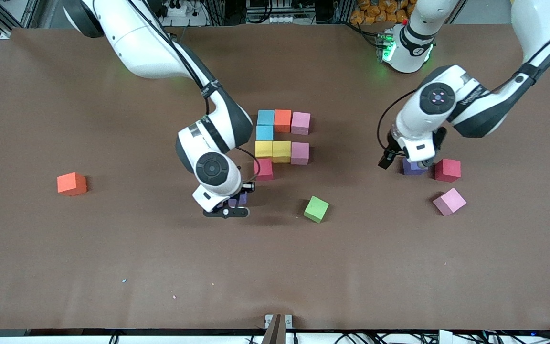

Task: Arrange 11 blocks into digit 3
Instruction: 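Place the purple cube while the left gripper reaches another purple cube, then grasp the second purple cube with the left gripper, then carry the purple cube to center while the right gripper withdraws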

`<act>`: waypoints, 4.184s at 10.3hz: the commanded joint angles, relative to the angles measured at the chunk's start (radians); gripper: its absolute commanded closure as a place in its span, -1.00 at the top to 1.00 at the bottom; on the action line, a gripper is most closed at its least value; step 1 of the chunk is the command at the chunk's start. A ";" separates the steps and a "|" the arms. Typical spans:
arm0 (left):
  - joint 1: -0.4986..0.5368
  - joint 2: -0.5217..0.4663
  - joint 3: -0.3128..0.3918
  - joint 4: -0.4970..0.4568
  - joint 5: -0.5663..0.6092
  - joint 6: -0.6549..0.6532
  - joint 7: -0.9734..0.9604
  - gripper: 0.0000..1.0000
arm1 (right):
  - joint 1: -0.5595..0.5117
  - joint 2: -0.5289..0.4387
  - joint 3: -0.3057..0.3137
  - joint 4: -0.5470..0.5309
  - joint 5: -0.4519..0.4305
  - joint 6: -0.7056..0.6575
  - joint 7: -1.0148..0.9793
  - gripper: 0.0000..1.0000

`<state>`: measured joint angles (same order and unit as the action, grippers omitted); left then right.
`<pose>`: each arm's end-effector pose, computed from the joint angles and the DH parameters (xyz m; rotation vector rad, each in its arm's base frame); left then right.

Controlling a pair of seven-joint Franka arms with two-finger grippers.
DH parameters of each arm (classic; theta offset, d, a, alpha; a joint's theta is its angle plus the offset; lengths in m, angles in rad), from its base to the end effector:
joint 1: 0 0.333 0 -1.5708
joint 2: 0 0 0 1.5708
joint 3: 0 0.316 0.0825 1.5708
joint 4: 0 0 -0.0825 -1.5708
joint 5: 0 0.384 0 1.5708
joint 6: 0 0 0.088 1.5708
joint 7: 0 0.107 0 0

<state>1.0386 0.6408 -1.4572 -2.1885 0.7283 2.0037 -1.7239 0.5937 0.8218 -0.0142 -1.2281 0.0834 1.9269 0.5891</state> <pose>0.4963 -0.1644 0.3157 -2.7470 -1.3042 0.0999 0.6151 0.4127 0.2671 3.1205 -0.0618 -0.2167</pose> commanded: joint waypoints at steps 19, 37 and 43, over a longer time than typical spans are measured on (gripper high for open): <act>-0.035 0.120 0.305 0.023 0.117 0.092 0.833 1.00 | 0.081 0.148 -0.003 0.128 0.012 0.017 0.015 -0.76; -0.084 0.096 0.316 0.177 -0.173 0.057 0.623 -0.89 | 0.098 0.194 0.022 0.159 0.009 0.000 0.066 -0.77; -0.394 0.106 0.365 0.466 -0.336 -0.036 0.304 -1.00 | 0.104 0.194 0.020 0.156 0.007 0.007 0.092 0.46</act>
<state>0.7366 0.7597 -1.1459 -1.7870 0.4237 1.9954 -1.3594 0.6891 0.9770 -0.0028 -1.0974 0.0844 1.9375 0.6577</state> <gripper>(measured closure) 0.458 0.471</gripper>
